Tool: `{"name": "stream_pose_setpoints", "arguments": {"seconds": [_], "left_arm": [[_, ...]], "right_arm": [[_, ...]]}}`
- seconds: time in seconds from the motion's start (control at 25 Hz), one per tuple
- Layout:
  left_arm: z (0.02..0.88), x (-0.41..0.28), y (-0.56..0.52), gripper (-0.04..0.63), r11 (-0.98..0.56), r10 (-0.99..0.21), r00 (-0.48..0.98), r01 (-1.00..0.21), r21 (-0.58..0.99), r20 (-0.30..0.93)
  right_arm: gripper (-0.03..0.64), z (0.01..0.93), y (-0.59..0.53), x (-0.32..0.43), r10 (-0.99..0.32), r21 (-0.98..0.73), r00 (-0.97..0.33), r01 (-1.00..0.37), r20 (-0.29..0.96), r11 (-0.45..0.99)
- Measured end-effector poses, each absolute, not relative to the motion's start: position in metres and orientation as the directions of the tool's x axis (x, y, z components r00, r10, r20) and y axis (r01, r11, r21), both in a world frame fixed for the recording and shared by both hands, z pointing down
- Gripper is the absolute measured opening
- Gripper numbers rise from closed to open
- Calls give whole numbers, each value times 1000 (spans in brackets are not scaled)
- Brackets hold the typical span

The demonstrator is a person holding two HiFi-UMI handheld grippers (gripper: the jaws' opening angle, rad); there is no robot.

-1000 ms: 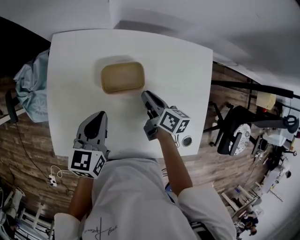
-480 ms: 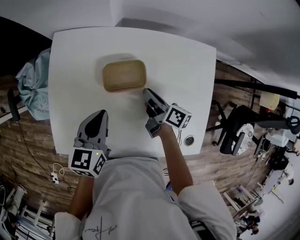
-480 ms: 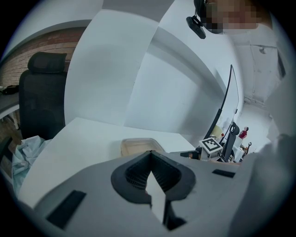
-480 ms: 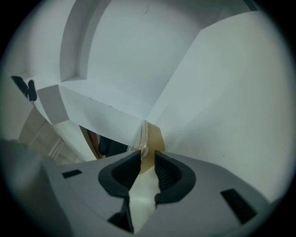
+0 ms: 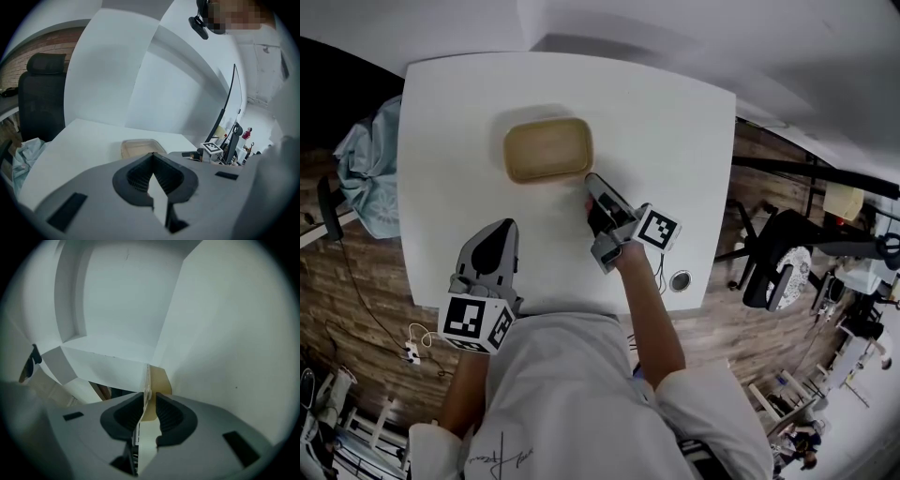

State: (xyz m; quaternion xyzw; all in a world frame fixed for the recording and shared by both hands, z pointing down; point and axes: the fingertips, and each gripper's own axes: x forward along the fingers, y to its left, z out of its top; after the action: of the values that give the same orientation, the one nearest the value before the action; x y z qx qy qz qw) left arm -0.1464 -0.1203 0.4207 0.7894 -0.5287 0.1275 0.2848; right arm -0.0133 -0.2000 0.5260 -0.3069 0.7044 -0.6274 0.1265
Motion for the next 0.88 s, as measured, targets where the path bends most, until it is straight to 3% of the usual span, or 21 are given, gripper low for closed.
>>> {"name": "stream_pose_setpoints", "arguments": {"seconds": [0.36,0.88], "left_arm": [[420,-142,-121,6,-288,-760,416,-905,314,500],[420,-145,-114,6,-276,-760,405,-909,311,508]], "right_arm": [[21,531,-199,-6,-647,-988,-750,-146,139,-43],[18,532,-200,-8,-647,-995,-756,-84,98,-53]]}}
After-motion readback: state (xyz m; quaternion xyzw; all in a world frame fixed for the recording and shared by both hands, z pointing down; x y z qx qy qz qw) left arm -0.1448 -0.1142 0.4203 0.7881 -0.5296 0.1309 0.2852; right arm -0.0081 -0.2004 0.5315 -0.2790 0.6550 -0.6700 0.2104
